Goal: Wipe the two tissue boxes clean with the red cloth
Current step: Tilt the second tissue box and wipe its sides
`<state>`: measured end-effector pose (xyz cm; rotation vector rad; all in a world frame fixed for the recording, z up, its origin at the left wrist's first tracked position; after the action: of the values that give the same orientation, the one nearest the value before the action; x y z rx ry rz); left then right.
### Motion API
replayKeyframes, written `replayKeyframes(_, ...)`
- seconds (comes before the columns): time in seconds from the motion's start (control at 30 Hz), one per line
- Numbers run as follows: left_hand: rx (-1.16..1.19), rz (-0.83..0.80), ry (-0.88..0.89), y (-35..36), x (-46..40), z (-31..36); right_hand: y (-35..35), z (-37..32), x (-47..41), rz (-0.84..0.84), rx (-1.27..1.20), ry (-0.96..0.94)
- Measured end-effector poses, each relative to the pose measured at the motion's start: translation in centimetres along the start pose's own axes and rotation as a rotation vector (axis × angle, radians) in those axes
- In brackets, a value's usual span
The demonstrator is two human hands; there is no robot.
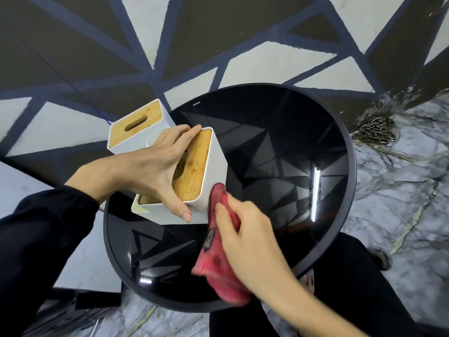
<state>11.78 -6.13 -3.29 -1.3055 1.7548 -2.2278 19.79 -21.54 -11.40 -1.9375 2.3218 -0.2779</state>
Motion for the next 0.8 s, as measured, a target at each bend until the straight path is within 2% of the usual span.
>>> replayKeyframes(0.27, 0.000, 0.014, -0.005, 0.0, 0.1, -0.1, 1.6, -0.8, 2.1, -0.029, -0.068, 0.024)
replayKeyframes(0.5, 0.004, 0.014, -0.009, 0.0, 0.2, -0.1, -2.3, -0.8, -6.6, 0.098, 0.033, -0.080)
replayKeyframes(0.63, 0.002, 0.018, -0.008, -0.1, 0.1, -0.2, -4.9, -0.6, -11.4, 0.088, 0.004, -0.050)
replayKeyframes(0.8, 0.004, 0.027, -0.004, 0.0, 0.1, -0.2, -3.8, -0.6, -9.7, 0.079, 0.038, -0.089)
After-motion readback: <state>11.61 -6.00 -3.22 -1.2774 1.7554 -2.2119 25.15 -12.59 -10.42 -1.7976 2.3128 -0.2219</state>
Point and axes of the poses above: each hand's wrist, its own x-axis away from the middle knuckle, its own y-axis out of the palm, z = x × y, the point moved 9 cm from there along -x, towards the middle knuckle, and after that the axes turned 9 degrees about -z, right-handed, at the moved point
